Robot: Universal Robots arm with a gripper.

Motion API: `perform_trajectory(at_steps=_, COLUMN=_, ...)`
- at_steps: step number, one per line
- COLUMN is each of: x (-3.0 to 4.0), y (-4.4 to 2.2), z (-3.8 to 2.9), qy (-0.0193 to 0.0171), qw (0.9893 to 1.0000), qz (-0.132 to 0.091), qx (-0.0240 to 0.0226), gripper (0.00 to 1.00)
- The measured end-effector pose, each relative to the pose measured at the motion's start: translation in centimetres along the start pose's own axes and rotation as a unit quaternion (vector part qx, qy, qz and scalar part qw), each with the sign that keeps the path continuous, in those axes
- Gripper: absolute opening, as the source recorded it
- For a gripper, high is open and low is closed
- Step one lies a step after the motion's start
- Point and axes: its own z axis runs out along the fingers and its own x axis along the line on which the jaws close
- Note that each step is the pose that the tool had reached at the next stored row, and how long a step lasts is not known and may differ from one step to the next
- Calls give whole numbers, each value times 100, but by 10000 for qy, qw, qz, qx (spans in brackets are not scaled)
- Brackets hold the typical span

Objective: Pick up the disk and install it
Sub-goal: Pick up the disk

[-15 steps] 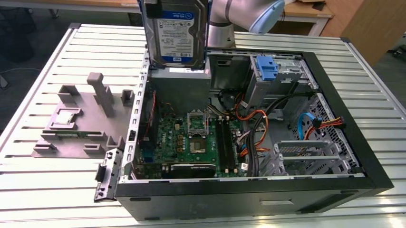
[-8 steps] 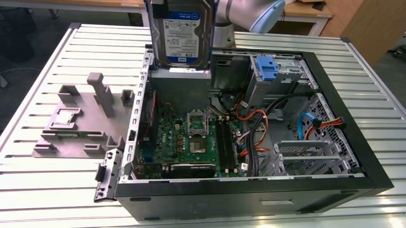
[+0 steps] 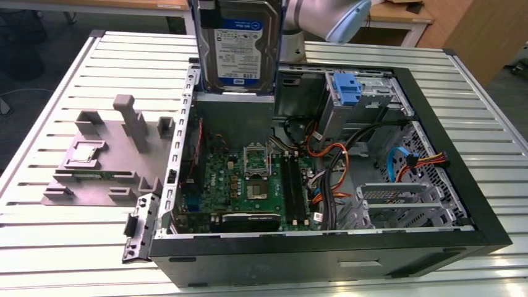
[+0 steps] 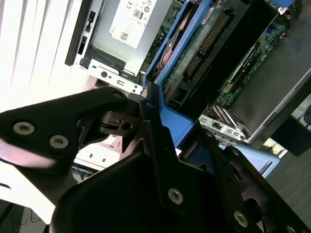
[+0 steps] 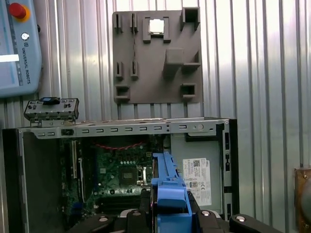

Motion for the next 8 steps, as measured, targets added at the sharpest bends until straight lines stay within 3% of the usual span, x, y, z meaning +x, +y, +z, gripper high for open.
perform_trajectory(at_steps=5, x=74, y=-20, z=7, qy=0, qw=10000, qz=0, qx=0, gripper=37)
perform_trajectory(at_steps=8, x=90, y=-70, z=10, qy=1, qw=10000, qz=0, qx=-13, gripper=37)
